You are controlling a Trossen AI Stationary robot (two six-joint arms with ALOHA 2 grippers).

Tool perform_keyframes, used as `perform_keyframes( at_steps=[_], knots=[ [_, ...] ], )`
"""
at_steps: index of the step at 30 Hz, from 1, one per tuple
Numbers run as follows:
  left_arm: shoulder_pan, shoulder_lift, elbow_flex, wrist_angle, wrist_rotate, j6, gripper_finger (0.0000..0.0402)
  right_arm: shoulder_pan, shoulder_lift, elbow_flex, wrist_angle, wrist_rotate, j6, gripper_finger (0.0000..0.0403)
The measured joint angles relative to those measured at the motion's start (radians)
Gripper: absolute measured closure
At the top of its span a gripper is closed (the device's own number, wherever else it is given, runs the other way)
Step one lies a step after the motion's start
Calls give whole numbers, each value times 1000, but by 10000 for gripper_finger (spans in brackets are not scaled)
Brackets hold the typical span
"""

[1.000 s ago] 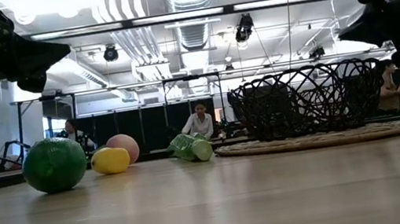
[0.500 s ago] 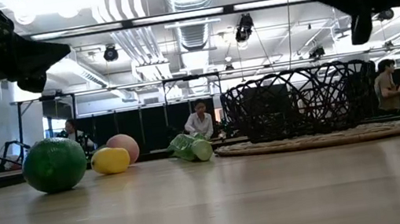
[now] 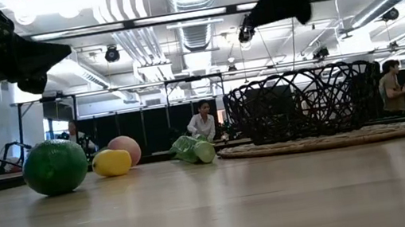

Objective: Build produce basket
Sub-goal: Put the green lettuce into the wire basket

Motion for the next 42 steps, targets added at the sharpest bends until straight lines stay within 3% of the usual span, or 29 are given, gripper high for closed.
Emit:
perform_keyframes(
  at_steps=[4, 13, 19, 26, 36, 42],
  knots=[
    [0, 0, 0, 0, 0, 0, 402, -14, 218, 295, -254, 15, -48, 281],
    [0, 0, 0, 0, 0, 0, 402, -125, 699, 896, -611, 9, -150, 177],
    [0, 0, 0, 0, 0, 0, 402, -204, 968, 1213, -806, -80, -191, 123],
    [0, 0, 0, 0, 0, 0, 402, -266, 1230, 1520, -973, -90, -208, 85],
    [0, 0, 0, 1, 0, 0, 402, -351, 1269, 1456, -938, -80, -93, 78],
    [0, 2, 0, 2, 0, 0, 402, -357, 1288, 1403, -899, -139, -79, 80]
  ],
)
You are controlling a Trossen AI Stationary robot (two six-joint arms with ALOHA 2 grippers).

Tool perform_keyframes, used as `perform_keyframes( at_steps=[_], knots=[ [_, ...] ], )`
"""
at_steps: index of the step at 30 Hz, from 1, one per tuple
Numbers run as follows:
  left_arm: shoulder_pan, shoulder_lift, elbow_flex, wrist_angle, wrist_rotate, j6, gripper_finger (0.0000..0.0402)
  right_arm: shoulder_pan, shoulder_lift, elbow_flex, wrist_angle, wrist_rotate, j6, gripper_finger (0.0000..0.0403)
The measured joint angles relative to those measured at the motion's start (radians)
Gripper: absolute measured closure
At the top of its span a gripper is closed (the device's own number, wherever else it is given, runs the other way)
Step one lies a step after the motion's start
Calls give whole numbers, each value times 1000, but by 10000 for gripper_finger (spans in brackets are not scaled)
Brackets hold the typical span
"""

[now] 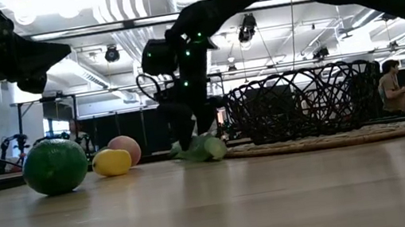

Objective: Build produce basket
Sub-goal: Put the green lettuce into the wire basket

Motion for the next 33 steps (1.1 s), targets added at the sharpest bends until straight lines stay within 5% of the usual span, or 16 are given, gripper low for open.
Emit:
perform_keyframes(
  at_steps=[9, 22, 28, 33],
  knots=[
    [0, 7, 0, 0, 0, 0, 402, 10, 33, -16, 27, -33, -71, 134],
    [0, 7, 0, -2, 0, 0, 402, 75, -44, -26, 28, -71, -184, 359],
    [0, 5, 0, -1, 0, 0, 402, 117, -236, -42, 54, -66, -295, 373],
    [0, 5, 0, -2, 0, 0, 402, 151, -452, -183, 91, -66, -359, 366]
  ],
)
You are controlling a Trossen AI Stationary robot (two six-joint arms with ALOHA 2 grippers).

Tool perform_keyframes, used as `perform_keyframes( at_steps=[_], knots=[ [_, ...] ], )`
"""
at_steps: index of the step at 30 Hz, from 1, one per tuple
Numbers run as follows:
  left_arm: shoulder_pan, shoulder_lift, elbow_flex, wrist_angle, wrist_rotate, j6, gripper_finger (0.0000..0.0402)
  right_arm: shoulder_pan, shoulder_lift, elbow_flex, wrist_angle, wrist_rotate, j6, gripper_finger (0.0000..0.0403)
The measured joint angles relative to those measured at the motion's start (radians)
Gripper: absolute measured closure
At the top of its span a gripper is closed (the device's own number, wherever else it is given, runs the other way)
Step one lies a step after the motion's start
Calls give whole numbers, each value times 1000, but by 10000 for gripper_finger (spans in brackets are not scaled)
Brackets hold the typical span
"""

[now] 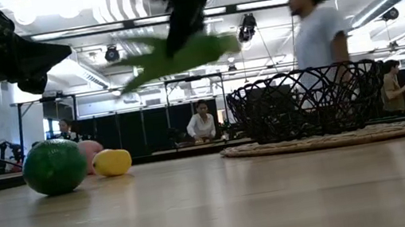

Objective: Build produce basket
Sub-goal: Put the green lettuce into the wire basket

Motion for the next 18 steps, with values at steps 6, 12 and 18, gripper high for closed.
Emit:
perform_keyframes(
  at_steps=[6, 12, 18],
  knots=[
    [0, 0, 0, 0, 0, 0, 402, -27, -311, -325, 36, 19, -36, 365],
    [0, 0, 0, 0, 0, 0, 402, -158, -552, -662, 37, 14, -111, 365],
    [0, 0, 0, 0, 0, 0, 402, -334, -633, -892, 103, 7, -213, 365]
  ],
)
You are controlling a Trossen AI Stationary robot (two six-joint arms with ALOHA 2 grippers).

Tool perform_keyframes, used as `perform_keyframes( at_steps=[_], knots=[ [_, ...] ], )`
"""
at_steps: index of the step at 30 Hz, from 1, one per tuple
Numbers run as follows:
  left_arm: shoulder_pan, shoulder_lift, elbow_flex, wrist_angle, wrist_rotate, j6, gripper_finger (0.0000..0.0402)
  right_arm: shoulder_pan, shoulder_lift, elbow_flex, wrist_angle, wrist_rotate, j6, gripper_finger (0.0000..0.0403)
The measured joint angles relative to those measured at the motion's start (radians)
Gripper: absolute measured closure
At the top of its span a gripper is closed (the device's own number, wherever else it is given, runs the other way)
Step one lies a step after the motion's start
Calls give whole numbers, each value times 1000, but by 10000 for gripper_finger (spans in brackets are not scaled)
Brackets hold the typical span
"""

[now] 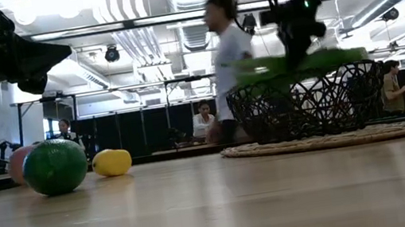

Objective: Build produce basket
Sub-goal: Put the green lettuce into the wire basket

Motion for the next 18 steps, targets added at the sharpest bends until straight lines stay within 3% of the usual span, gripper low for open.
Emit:
perform_keyframes(
  at_steps=[4, 12, 18],
  knots=[
    [0, 0, 0, 0, 0, 0, 402, -73, 15, -88, 96, -46, -60, 365],
    [0, 1, 0, 0, 0, 0, 402, -79, 101, -131, 171, -70, -112, 357],
    [0, 0, 0, 0, 0, 0, 402, -77, 164, -128, 171, -71, -111, 290]
  ],
)
